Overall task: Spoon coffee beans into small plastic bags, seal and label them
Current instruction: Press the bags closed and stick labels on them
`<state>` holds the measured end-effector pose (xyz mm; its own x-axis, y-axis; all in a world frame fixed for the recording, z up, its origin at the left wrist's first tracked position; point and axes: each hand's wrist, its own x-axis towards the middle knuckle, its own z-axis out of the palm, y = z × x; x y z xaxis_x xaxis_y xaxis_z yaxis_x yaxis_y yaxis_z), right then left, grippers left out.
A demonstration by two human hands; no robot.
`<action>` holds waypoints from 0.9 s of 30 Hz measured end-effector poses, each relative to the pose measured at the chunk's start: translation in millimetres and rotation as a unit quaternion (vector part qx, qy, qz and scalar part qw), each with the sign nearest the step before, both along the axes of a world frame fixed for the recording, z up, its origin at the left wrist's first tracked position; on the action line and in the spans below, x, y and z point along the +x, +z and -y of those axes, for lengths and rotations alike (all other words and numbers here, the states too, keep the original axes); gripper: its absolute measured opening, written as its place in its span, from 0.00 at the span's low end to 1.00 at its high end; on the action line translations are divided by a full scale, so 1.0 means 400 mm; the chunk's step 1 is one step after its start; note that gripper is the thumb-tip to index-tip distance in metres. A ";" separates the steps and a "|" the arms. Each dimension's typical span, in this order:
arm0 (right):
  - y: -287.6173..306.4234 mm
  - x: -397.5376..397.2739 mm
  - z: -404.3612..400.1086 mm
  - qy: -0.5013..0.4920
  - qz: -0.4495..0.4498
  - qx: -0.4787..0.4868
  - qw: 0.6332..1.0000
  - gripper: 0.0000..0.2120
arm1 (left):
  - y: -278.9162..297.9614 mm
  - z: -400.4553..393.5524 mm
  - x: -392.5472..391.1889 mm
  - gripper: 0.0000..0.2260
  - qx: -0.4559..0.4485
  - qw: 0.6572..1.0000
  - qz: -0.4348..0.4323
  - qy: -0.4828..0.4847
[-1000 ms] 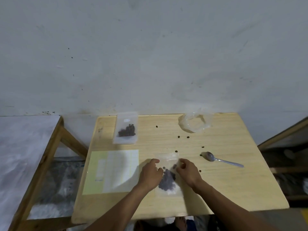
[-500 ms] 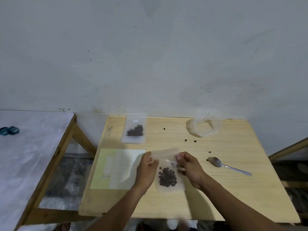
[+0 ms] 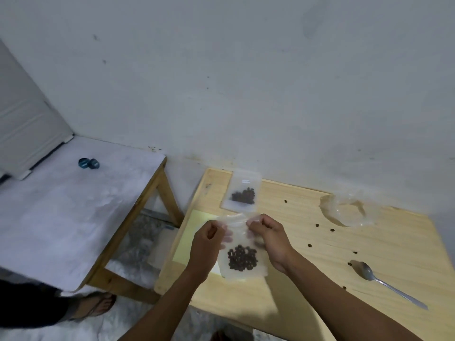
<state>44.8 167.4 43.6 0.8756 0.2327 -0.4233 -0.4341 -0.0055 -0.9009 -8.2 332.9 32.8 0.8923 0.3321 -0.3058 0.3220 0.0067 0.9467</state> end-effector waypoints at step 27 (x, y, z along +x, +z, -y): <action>-0.211 -0.099 -0.329 0.195 0.166 -0.375 0.891 0.16 | -0.056 -0.375 -0.232 0.05 -0.042 0.966 -0.020 0.254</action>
<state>5.3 298.9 -40.9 0.8959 0.3073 -0.3208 0.0222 -0.7521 -0.6587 -101.2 482.9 10.5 0.6084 0.6963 -0.3809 0.2930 0.2490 0.9231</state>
